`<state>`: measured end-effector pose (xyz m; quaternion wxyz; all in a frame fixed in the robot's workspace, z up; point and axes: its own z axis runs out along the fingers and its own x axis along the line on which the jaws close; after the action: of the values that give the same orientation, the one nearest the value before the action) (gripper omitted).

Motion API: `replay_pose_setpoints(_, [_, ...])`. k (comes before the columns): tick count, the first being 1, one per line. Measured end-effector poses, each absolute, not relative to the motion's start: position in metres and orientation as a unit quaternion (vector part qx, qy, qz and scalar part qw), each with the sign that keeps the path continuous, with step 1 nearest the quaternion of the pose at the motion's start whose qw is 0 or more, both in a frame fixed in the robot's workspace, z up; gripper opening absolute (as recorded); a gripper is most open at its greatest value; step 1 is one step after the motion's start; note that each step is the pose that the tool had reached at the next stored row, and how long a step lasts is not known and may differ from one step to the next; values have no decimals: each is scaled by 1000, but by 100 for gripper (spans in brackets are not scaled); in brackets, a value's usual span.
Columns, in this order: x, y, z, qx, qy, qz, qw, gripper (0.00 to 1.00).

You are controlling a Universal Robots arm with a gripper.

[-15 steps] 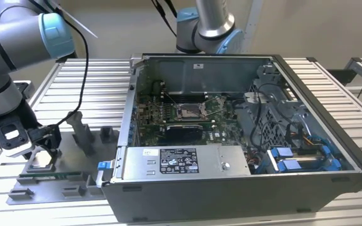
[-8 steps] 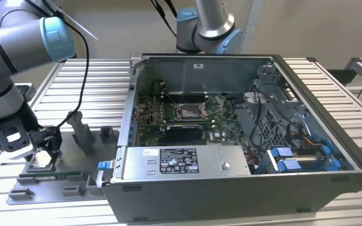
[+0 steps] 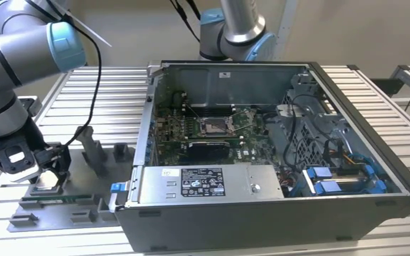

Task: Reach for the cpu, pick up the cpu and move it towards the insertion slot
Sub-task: 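Pick up the cpu and move it towards the insertion slot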

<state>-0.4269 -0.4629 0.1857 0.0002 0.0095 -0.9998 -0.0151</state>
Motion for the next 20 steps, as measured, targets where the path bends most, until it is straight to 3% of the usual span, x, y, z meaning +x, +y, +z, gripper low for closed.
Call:
replay_pose_setpoints(18, [-428, -463, 184, 10, -1000, -15, 0, 100])
replay_pose_setpoints(19, [-428, -463, 184, 10, -1000, -15, 0, 0])
replay_pose_setpoints(20, [-428, -463, 184, 10, -1000, -15, 0, 0])
